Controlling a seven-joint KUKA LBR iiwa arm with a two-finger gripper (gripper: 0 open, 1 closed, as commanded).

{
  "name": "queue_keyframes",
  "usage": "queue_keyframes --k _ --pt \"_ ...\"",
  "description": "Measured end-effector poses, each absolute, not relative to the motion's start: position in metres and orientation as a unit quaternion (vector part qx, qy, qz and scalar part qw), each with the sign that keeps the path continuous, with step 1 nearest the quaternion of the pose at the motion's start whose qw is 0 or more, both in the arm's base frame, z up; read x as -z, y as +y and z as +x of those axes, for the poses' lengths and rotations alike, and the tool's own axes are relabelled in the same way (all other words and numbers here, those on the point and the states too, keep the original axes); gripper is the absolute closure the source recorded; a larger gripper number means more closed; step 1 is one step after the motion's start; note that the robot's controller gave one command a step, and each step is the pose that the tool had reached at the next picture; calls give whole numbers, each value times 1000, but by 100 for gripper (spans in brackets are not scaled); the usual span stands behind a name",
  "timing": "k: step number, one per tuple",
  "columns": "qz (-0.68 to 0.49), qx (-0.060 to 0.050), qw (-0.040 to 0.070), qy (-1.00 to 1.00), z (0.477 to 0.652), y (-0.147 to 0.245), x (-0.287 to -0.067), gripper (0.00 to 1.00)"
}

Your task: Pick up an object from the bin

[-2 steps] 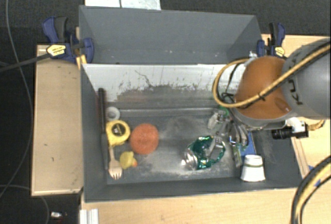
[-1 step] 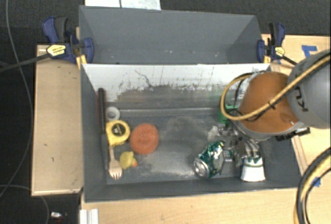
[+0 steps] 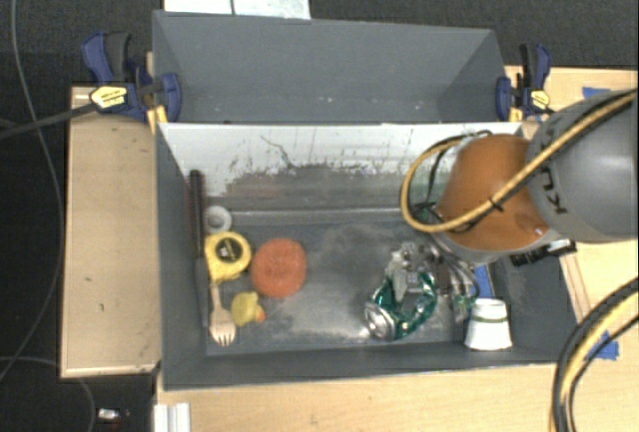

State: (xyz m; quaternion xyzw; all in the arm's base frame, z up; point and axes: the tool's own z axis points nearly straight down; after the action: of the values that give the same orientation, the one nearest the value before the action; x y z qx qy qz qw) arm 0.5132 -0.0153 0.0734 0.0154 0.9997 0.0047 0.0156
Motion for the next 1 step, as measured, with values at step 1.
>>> queue_keyframes --k 1 --pt "17 -4 18 1000 514 -16 -73 0"
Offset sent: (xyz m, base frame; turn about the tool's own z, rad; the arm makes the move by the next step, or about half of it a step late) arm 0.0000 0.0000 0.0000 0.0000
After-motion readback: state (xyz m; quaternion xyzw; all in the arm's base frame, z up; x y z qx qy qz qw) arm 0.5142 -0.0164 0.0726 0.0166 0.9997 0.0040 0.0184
